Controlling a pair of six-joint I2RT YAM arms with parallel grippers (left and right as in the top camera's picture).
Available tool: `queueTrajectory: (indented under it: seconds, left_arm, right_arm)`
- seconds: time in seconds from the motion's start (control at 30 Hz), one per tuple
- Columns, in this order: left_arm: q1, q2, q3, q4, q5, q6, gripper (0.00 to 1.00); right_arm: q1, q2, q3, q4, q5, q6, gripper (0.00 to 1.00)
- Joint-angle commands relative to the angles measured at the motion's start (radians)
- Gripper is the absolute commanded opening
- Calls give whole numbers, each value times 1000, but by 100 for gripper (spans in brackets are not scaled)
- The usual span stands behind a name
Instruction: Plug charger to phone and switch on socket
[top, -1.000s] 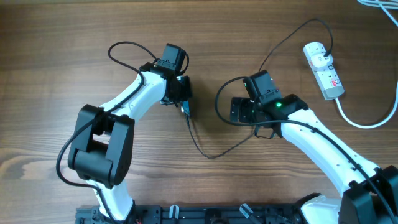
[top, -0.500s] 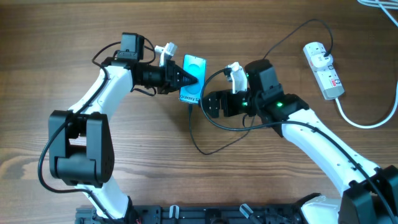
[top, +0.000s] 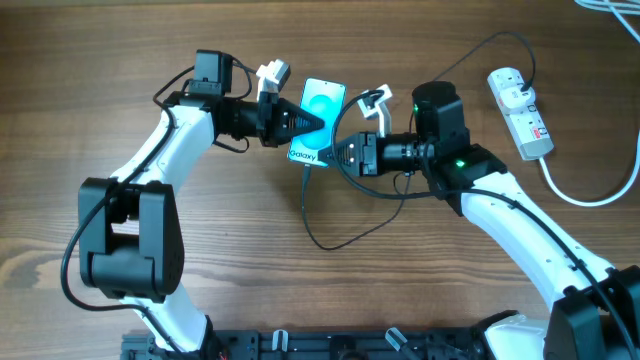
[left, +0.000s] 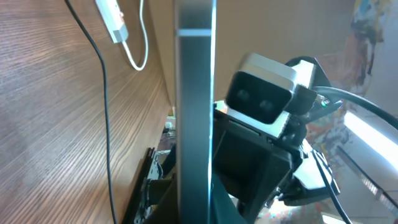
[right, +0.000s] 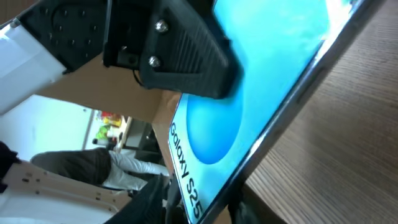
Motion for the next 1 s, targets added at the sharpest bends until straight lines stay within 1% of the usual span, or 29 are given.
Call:
queueTrajectory:
  seconds: [0.0, 0.07, 0.17, 0.3, 0.43, 0.53, 0.67, 0.7, 0.73, 0.77, 0.8, 0.83, 0.9, 0.93, 0.97]
  left_arm:
    - [-6, -31, 19, 11, 18, 24, 4]
    - [-6, -31, 19, 16, 18, 24, 4]
    - [-6, -31, 19, 25, 18, 24, 4]
    - [-6, -31, 19, 25, 18, 24, 4]
    - [-11, -31, 19, 24, 18, 23, 4]
    - [-25, -31, 19, 25, 37, 23, 4]
    - [-32, -31, 19, 33, 39, 24, 4]
    - [-31, -31, 19, 39, 39, 23, 4]
    - [-31, -31, 19, 42, 33, 23, 4]
    - [-31, -31, 19, 44, 16, 23, 4]
    - [-31, -31, 19, 44, -11, 23, 4]
    - [-31, -31, 19, 43, -52, 19, 4]
    - [-31, -31, 19, 43, -84, 19, 4]
    - [-31, -31, 19, 43, -100, 19, 10]
    - [-31, -31, 19, 44, -112, 19, 13]
  right_arm:
    - [2, -4, 3, 14, -27, 35, 33]
    - [3, -1, 3, 4, 5, 37, 28]
    - [3, 3, 3, 5, 16, 45, 26]
    - [3, 7, 3, 5, 38, 41, 26]
    - [3, 38, 3, 15, 63, 89, 26]
    - [3, 61, 3, 23, 55, 90, 26]
    - [3, 68, 3, 21, 51, 90, 13]
    - [2, 68, 3, 19, 51, 89, 13]
    - [2, 68, 3, 18, 51, 90, 16]
    - [2, 67, 3, 18, 50, 90, 17]
    - [3, 67, 3, 18, 43, 89, 15]
    - [2, 67, 3, 18, 40, 89, 4]
    - [2, 67, 3, 21, 40, 89, 4]
    - [2, 67, 3, 24, 40, 89, 4]
    - [3, 67, 3, 27, 40, 87, 4]
